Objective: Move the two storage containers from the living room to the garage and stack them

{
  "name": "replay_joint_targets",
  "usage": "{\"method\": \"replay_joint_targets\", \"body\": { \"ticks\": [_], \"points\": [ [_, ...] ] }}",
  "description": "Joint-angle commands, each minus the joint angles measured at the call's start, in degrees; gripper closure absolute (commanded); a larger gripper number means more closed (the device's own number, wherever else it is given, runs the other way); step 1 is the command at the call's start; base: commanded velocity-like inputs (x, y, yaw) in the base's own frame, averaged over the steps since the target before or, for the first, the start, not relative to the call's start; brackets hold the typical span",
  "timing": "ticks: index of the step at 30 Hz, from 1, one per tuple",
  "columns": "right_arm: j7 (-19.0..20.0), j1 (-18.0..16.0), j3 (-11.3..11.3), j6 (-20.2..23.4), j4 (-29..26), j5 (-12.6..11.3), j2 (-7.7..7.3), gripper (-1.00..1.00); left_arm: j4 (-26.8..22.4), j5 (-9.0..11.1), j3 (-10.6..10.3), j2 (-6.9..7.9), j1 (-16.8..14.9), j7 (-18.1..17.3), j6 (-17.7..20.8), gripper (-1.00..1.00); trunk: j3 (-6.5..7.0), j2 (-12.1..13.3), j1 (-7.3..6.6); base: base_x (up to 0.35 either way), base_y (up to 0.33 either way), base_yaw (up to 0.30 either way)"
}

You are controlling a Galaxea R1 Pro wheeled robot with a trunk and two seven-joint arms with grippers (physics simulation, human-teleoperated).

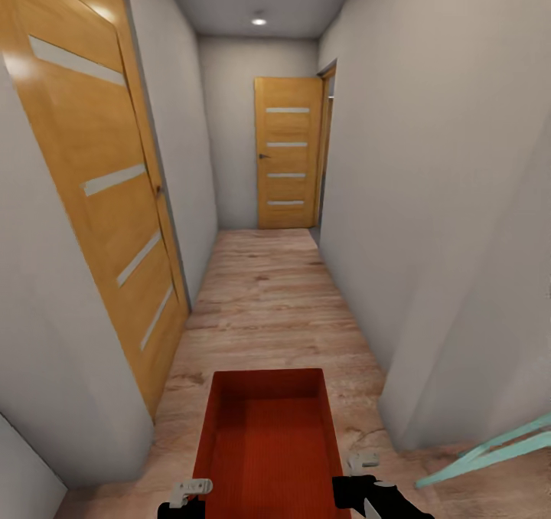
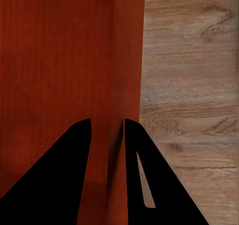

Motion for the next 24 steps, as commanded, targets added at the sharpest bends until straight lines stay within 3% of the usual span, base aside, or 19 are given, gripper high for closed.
{"method": "replay_joint_targets", "body": {
  "ticks": [1,11,24],
  "points": [
    [0.0,0.0,0.4,0.3,0.1,-0.1,-0.07,1.0,-0.1,0.5,-0.4,0.96,0.0,0.1,-1.6,1.0,-0.07,0.0,0.03,0.314,0.126,-0.217],
    [-0.1,0.0,0.5,0.3,0.1,0.0,-0.03,1.0,-0.1,0.5,-0.4,0.96,0.0,0.1,-1.6,1.0,-0.23,0.0,0.03,0.316,0.123,-0.199],
    [-0.1,0.0,0.5,0.3,0.1,0.3,-0.02,1.0,-0.1,0.5,-0.4,0.96,0.0,0.1,-1.6,1.0,-0.26,0.0,0.03,0.316,0.121,-0.018]
  ]
}}
